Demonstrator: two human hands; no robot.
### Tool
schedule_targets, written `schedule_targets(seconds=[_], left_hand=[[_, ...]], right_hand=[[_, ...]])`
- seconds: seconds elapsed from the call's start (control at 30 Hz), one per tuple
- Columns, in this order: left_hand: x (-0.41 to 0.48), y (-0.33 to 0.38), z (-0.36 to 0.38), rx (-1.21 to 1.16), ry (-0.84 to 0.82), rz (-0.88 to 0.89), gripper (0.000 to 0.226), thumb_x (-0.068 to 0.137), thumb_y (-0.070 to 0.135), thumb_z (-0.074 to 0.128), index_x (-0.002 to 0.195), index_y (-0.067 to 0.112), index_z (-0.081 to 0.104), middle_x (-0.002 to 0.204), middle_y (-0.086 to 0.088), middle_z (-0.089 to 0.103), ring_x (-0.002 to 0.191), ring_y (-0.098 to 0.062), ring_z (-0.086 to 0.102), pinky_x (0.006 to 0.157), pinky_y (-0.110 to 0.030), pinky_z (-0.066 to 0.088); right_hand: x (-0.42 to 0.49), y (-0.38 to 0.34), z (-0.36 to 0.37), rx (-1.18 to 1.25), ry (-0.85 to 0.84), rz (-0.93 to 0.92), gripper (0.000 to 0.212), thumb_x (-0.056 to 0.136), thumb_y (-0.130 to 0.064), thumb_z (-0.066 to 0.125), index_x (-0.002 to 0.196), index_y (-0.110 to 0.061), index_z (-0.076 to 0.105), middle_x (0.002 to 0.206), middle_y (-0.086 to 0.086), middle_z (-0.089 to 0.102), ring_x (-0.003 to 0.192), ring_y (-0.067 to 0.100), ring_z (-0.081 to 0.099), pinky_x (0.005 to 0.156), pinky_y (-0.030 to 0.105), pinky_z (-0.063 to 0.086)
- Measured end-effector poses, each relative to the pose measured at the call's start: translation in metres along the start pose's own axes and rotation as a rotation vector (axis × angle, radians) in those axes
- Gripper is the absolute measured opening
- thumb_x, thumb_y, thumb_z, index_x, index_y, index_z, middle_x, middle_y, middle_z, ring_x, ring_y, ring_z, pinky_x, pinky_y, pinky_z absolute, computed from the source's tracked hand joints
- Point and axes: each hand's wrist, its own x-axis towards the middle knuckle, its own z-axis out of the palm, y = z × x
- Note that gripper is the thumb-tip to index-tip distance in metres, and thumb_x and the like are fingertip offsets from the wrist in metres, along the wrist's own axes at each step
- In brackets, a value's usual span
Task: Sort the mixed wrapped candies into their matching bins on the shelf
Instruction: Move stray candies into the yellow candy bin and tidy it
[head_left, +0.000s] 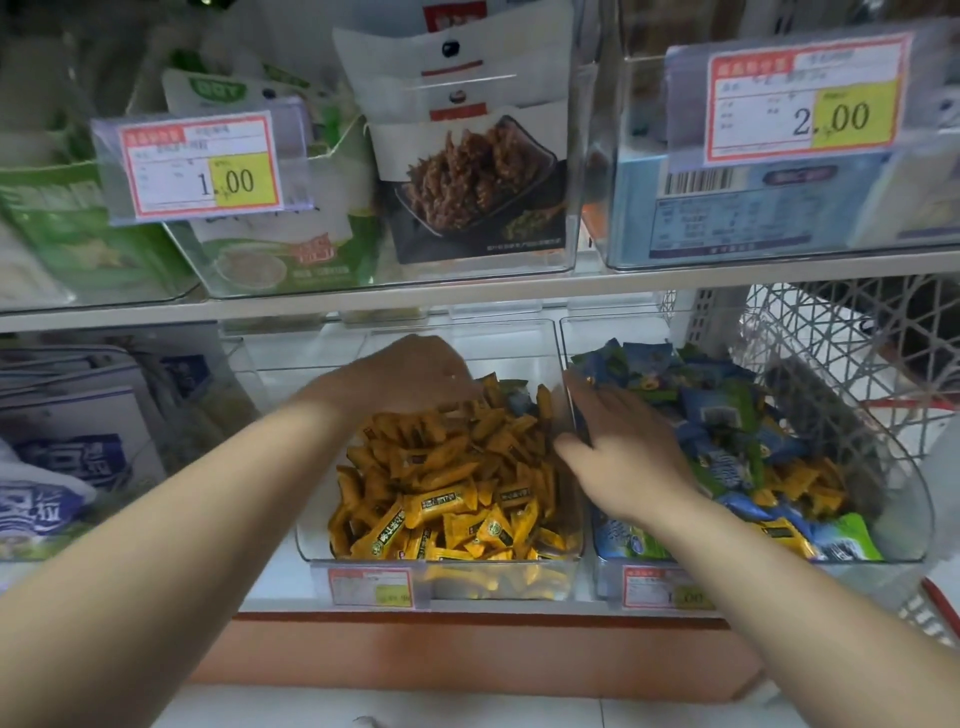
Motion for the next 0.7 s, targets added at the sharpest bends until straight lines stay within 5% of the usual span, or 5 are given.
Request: schedule_targets(seconds=[0.13, 0.3, 0.47, 0.6, 0.7], left_hand=[[0.032, 0.030, 0.035, 0.002, 0.032, 0.075, 0.036, 0.098, 0.048, 0.047, 0.117, 0.024, 0.067, 0.121, 0.003, 0.066, 0.103, -0.013, 0.056, 0.082, -0.026, 0.042], [0.019, 0.020, 0.064, 0.200, -0.115, 0.145, 0.041, 0.101, 0.050, 0.036, 0.139, 0.043, 0.050, 0.135, 0.003, 0.060, 0.112, -0.018, 0.059, 0.081, -0.027, 0.039], [-0.032, 0.002, 0.037, 0.189, -0.200, 0.184, 0.051, 0.080, 0.068, 0.030, 0.129, 0.063, 0.042, 0.136, 0.022, 0.056, 0.122, -0.008, 0.052, 0.099, -0.037, 0.044], [-0.053, 0.006, 0.025, 0.004, -0.267, 0.128, 0.039, 0.079, 0.054, 0.047, 0.107, 0.046, 0.072, 0.132, 0.021, 0.061, 0.122, -0.002, 0.052, 0.105, -0.033, 0.039], [-0.040, 0.016, 0.023, -0.220, -0.187, -0.003, 0.035, 0.079, 0.049, 0.053, 0.096, 0.028, 0.074, 0.107, 0.006, 0.070, 0.104, -0.013, 0.061, 0.095, -0.039, 0.046]], right_hand=[[-0.001, 0.000, 0.000, 0.004, 0.008, 0.002, 0.079, 0.082, -0.058, 0.028, 0.156, -0.033, 0.018, 0.155, 0.002, 0.040, 0.143, 0.023, 0.031, 0.114, 0.041, 0.030], [-0.001, 0.002, 0.001, 0.014, -0.004, -0.005, 0.079, 0.083, -0.058, 0.028, 0.157, -0.034, 0.014, 0.159, 0.001, 0.034, 0.146, 0.021, 0.026, 0.117, 0.042, 0.025], [-0.002, 0.002, 0.001, 0.028, -0.002, -0.017, 0.078, 0.084, -0.059, 0.028, 0.157, -0.033, 0.013, 0.160, 0.001, 0.031, 0.148, 0.022, 0.024, 0.118, 0.044, 0.022], [-0.002, 0.001, 0.001, 0.031, -0.002, -0.016, 0.078, 0.085, -0.058, 0.029, 0.157, -0.033, 0.013, 0.159, 0.002, 0.034, 0.147, 0.022, 0.025, 0.117, 0.043, 0.023], [-0.002, 0.001, 0.001, 0.028, 0.012, -0.020, 0.076, 0.086, -0.056, 0.031, 0.156, -0.032, 0.016, 0.156, 0.002, 0.038, 0.144, 0.023, 0.028, 0.115, 0.043, 0.026]])
